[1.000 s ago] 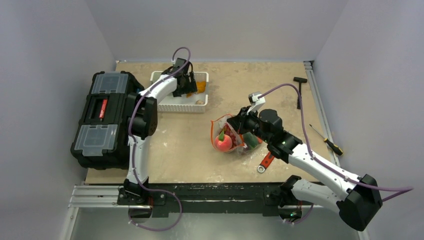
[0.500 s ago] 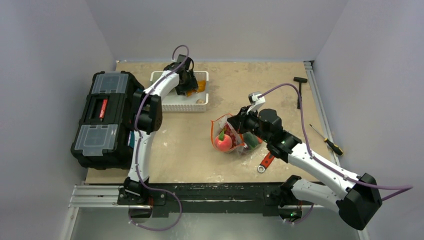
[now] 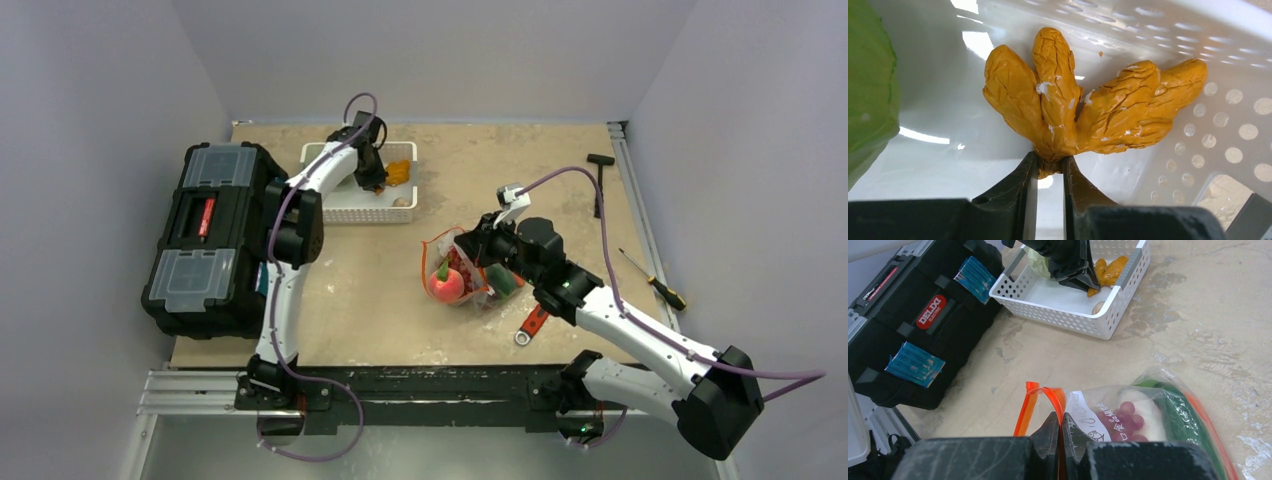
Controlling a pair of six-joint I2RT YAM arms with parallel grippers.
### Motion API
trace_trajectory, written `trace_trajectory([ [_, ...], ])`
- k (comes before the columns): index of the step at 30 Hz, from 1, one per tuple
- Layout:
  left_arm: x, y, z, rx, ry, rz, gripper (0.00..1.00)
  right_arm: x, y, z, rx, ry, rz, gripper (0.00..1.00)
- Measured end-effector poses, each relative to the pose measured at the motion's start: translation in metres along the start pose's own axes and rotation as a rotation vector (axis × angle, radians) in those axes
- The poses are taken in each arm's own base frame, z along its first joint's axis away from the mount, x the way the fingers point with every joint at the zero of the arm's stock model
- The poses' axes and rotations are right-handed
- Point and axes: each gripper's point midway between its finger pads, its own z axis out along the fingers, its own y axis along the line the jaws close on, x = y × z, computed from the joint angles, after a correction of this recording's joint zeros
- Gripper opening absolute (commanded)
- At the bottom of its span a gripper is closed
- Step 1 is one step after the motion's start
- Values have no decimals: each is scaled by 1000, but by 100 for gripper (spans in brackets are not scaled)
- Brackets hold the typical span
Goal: Place the food in the zip-top bag and seal the zipper
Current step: Pick up the fake vegetable from the bin, then place the fake vegetable in the zipper food storage bag.
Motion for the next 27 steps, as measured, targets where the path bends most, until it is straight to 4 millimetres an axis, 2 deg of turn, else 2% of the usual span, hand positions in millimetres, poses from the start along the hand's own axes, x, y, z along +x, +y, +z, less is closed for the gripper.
trace_trajectory([
  [3,2,3,-4,11,-22,14,1,0,0,0,2,0,0,0],
  [8,11,19,-22,-14,-36,49,0,0,0,0,3,-1,0,0],
  [12,-2,18,-50,-2,-94,78,0,0,-1,0,3,-1,0,0],
  [17,-27,15,-105,31,-212,105,0,2,-2,3,9,5,1,0],
  [20,-33,17,-136,42,-266,115,0,2,-4,5,19,9,1,0],
  [23,-25,25,-162,49,-286,131,0,0,-5,6,28,4,1,0],
  [27,5,33,-201,73,-269,179,0,-3,-4,7,28,1,1,0],
])
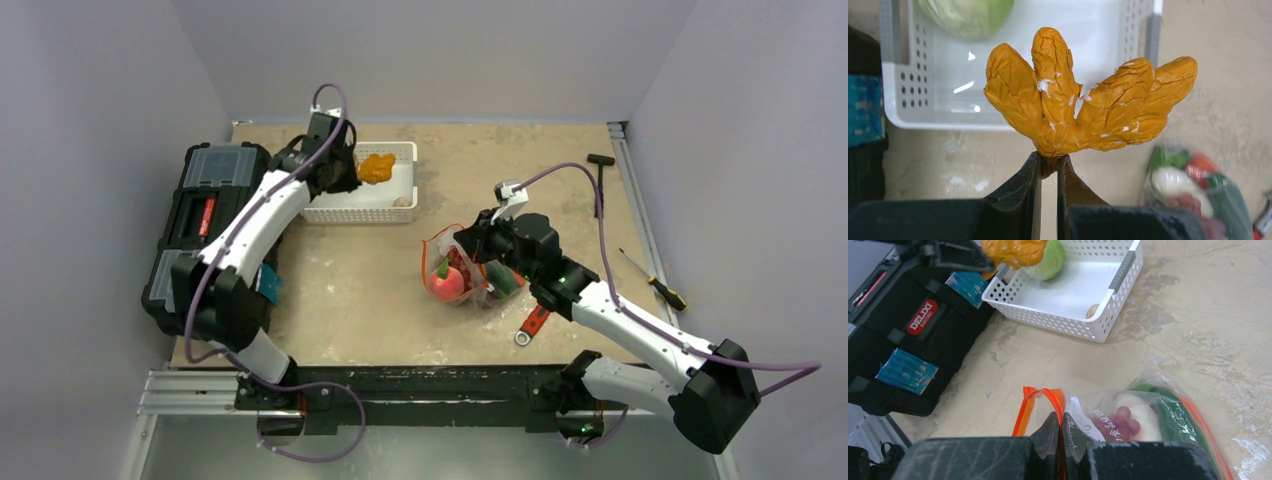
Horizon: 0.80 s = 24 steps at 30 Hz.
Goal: Place the food in the zip-top bag and seal the zipper
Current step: Place the fake vegetable in the zipper food storage bag.
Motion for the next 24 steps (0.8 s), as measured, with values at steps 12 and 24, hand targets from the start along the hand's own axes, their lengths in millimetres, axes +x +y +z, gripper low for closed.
trace_trajectory([
  [12,95,-31,-154,316,85,266,0,-2,1,-1,5,6,-1,0],
  [24,206,-61,-185,372,383,571,0,-12,6,-6,-15,-17,-15,0],
])
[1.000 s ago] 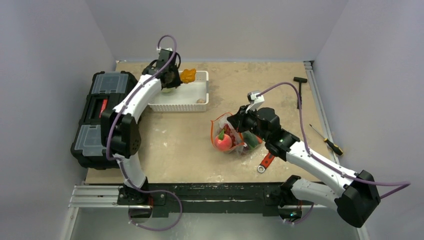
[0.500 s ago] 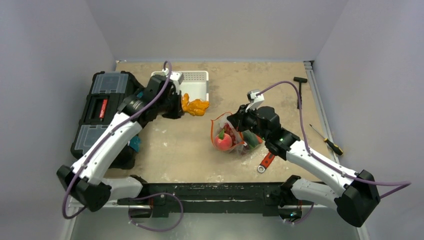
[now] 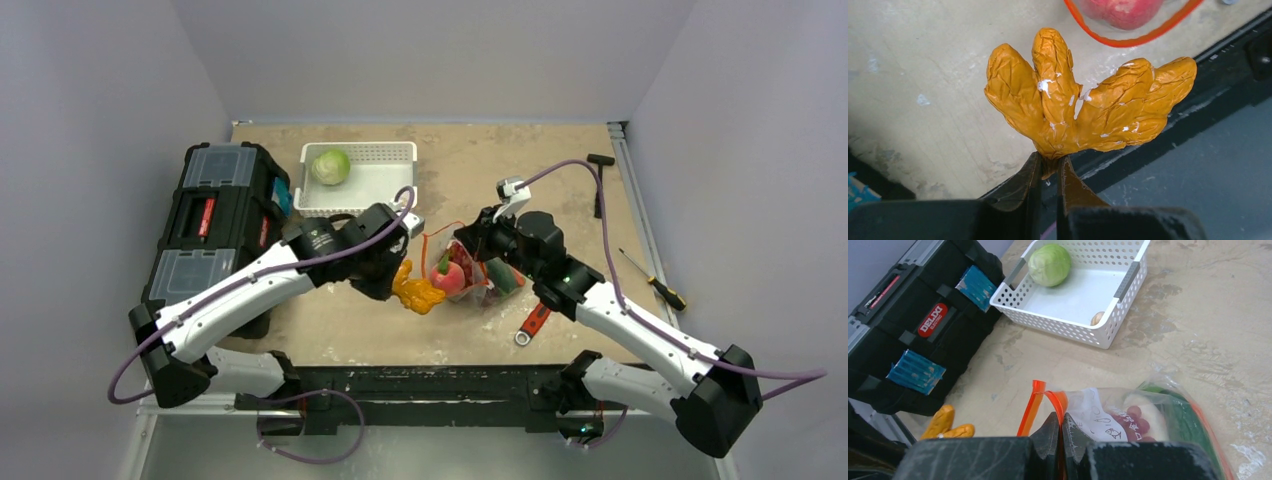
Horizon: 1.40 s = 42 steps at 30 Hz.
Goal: Place the food in the zip-top bag and seal the zipper
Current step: Place the fake vegetable in the zipper food storage bag.
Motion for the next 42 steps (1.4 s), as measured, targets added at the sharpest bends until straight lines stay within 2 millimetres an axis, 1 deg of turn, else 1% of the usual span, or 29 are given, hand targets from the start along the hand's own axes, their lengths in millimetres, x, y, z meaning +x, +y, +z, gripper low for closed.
trace_trajectory([
  [2,-1,3,6,-72,-9,2,0,-1,3,0,-11,0,4,0],
  [5,-11,7,8,-159,-77,-26,0,-3,6,-1,-23,-1,20,0],
  [11,-42,3,2,-255,-198,-99,0,-4,8,-2,-11,7,74,0],
  [13,-54,-1,6,-291,-214,-114,0,-5,8,-2,-1,2,97,0],
  [15,-62,-6,14,-330,-214,-122,0,-5,9,-2,5,-1,127,0],
  [21,-66,-15,35,-428,-194,-130,0,-7,17,-1,14,-12,212,0],
  [26,-70,-26,41,-483,-210,-145,0,-8,22,-1,12,-17,277,0],
  [31,-69,-41,48,-450,-191,-135,0,-13,25,-1,8,-36,316,0],
  [34,-68,-55,54,-364,-157,-106,0,-17,28,-2,-9,-52,317,0],
  [36,-68,-61,56,-314,-147,-102,0,-19,28,-4,-14,-64,312,0],
  [42,-70,-70,55,-149,-73,-85,0,-17,38,-11,-94,-65,254,0],
])
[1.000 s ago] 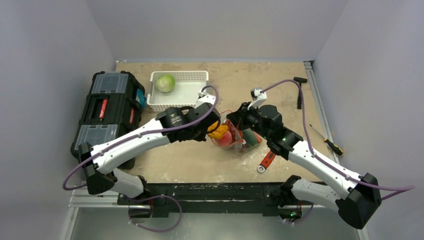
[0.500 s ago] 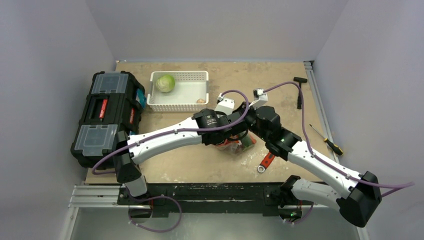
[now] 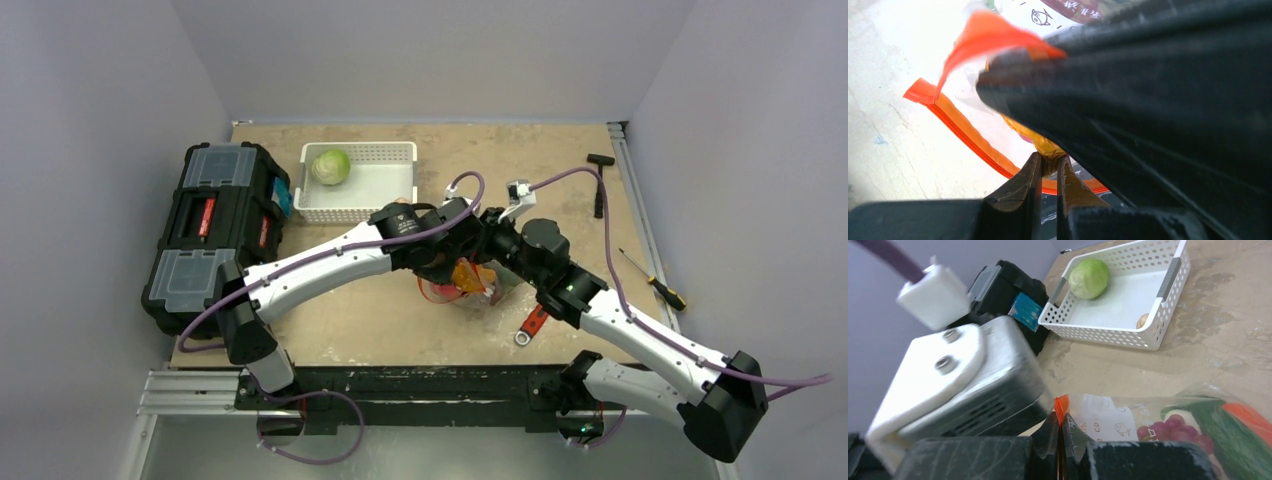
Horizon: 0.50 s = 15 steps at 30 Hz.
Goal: Place the food in the zip-top bag and seal the zipper
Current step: Place the fake vegetable in the zipper food storage bag.
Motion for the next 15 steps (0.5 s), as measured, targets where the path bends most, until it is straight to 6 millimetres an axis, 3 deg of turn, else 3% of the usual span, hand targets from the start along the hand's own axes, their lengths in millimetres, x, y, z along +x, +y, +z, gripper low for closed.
trace_trajectory([
  [4,3,2,4,78,69,7,4,8,1,-1,-33,23,-41,0],
  [10,0,6,5,132,99,4,41,14,0,-1,-53,37,-66,0],
  [15,-4,9,1,139,41,-3,56,19,-1,-1,-59,50,-67,0],
])
